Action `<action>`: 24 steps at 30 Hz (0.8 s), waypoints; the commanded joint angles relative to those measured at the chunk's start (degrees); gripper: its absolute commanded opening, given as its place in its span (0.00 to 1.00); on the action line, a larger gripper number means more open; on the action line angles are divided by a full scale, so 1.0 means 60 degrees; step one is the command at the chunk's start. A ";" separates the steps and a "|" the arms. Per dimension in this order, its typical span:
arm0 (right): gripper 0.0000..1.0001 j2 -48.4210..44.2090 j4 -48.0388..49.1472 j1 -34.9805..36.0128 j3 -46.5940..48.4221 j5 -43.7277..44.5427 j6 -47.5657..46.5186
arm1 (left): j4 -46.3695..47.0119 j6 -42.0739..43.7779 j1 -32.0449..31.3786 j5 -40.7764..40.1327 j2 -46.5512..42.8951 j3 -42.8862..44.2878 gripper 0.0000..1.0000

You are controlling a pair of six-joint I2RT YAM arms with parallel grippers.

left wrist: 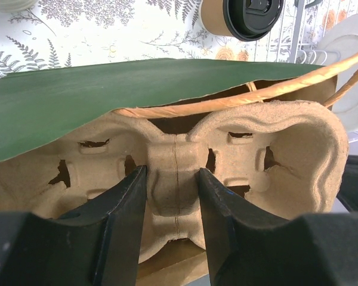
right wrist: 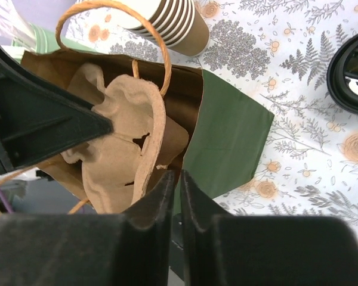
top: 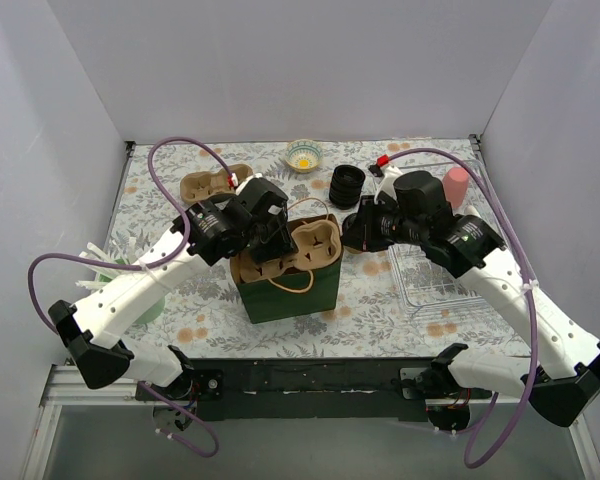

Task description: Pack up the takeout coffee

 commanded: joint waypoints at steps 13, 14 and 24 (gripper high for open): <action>0.01 -0.0026 0.0324 0.0509 -0.0139 0.0633 0.0164 | -0.0878 -0.0219 -0.0094 -0.0938 0.0026 0.0577 0.24; 0.01 -0.0011 0.0294 0.0538 -0.0124 0.0736 0.0164 | -0.0893 -0.0219 -0.0094 -0.0953 0.0012 0.0577 0.24; 0.01 0.0048 0.0308 0.0670 0.0110 0.0693 0.0207 | -0.1215 -0.0277 -0.0094 -0.1114 0.0173 0.0826 0.24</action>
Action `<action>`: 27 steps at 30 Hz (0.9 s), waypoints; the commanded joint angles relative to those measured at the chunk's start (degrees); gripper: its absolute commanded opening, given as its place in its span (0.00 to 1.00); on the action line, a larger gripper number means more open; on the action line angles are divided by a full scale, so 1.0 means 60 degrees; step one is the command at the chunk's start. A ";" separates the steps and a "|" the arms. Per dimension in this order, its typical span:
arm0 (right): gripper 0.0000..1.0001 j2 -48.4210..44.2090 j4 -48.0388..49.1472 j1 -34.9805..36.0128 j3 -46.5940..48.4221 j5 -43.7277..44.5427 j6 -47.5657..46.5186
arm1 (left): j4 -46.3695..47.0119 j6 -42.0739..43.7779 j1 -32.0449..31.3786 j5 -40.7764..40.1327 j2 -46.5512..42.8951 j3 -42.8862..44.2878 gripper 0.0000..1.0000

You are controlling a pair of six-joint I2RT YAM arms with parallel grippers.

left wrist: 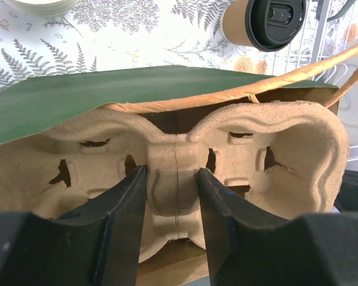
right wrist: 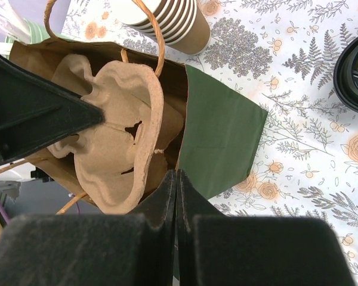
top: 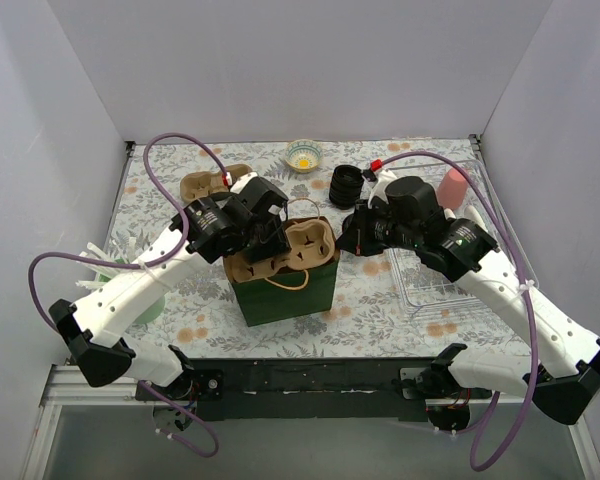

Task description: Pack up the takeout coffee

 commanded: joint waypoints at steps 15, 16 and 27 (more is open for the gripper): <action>0.01 0.0051 0.0313 0.0475 0.0128 0.0223 0.0172 | -0.1483 -0.0651 -0.0112 -0.1216 0.0635 0.0792 0.22; 0.01 0.0051 0.0284 0.0475 0.0128 0.0253 0.0158 | -0.1556 -0.0680 -0.0112 -0.1274 0.0621 0.0792 0.22; 0.01 0.0081 0.0415 0.0636 0.0187 0.0385 0.0143 | -0.1761 -0.0886 -0.0098 -0.1305 0.0635 0.0441 0.22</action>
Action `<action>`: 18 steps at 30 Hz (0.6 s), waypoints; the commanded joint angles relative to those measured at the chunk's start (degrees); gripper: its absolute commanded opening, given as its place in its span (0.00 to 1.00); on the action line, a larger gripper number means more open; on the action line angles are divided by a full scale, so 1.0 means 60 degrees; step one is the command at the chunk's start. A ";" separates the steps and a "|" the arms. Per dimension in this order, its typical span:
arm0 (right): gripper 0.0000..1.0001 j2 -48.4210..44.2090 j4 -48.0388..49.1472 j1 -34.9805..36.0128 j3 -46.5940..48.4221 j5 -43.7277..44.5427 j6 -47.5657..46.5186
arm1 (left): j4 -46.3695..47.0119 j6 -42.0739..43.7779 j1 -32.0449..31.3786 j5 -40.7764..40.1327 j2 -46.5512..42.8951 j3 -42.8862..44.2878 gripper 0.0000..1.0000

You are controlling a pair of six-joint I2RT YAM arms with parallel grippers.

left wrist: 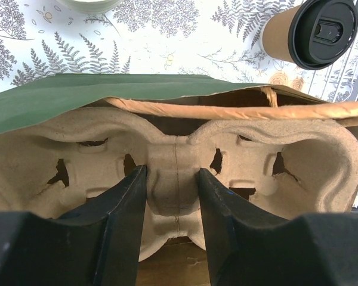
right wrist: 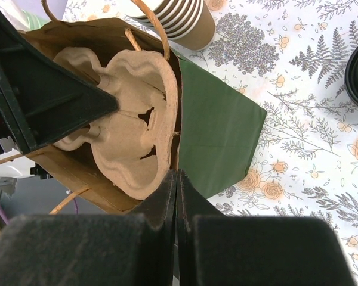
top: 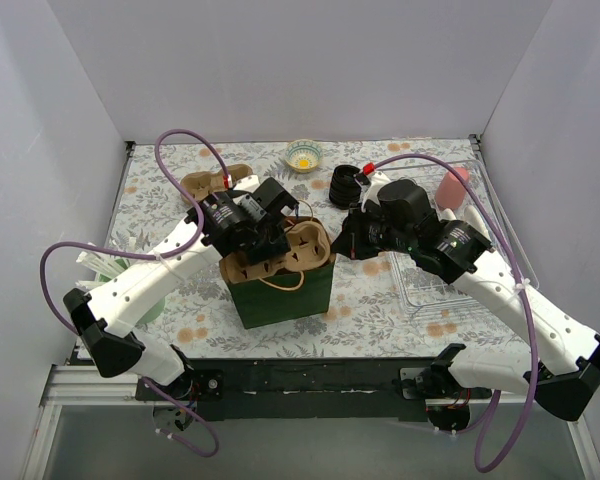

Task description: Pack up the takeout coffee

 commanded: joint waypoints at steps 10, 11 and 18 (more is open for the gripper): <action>0.01 -0.0120 0.0566 0.0192 0.0139 0.0415 0.0154 | -0.0599 -0.0252 -0.0021 -0.0294 -0.0133 -0.0768 0.22; 0.01 -0.0106 0.0537 0.0193 0.0139 0.0459 0.0125 | -0.0599 -0.0267 -0.0021 -0.0309 -0.0177 -0.0798 0.22; 0.01 -0.0106 0.0727 0.0222 0.0007 0.0343 0.0139 | -0.0599 -0.0223 -0.0021 -0.0222 0.0158 -0.0886 0.31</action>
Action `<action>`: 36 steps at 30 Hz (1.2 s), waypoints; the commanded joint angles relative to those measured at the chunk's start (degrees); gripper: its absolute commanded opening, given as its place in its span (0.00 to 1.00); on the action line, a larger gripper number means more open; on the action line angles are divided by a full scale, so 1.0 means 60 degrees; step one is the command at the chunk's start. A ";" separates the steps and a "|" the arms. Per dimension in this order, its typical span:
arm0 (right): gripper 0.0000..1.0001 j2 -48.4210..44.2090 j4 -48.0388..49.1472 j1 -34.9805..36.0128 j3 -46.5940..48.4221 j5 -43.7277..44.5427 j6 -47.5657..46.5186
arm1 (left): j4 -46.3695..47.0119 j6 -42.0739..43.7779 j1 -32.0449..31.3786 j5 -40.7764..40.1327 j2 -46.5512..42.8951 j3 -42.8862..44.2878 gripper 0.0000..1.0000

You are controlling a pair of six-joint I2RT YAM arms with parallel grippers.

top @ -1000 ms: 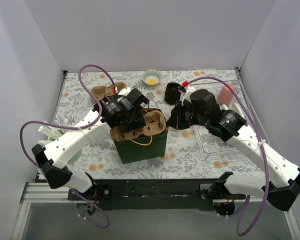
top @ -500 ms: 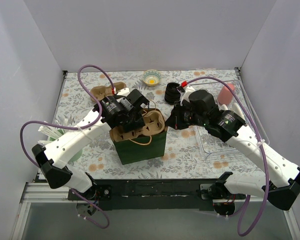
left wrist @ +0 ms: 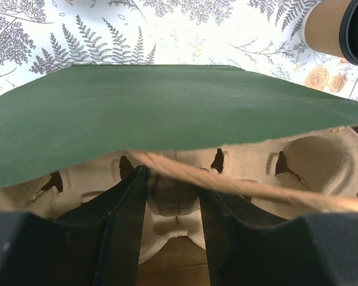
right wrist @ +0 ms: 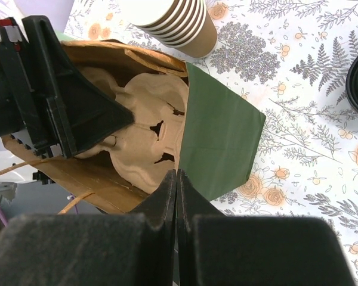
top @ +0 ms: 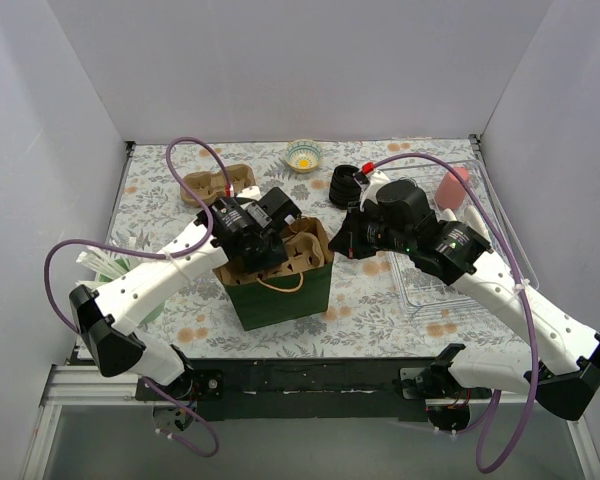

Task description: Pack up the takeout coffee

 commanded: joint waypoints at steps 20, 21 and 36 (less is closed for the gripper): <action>0.01 -0.0015 0.0447 0.0098 0.0080 0.0132 0.0147 | -0.0359 0.0584 0.0001 0.1009 -0.0353 0.2145 0.80; 0.01 0.0015 0.0417 0.0098 0.0109 0.0161 0.0162 | -0.0141 0.0658 -0.0014 0.1038 -0.0469 0.2160 0.80; 0.01 0.0352 0.0066 0.0098 0.0797 0.0791 0.0689 | 0.0227 0.0937 0.0001 0.1478 -0.2154 0.0769 0.86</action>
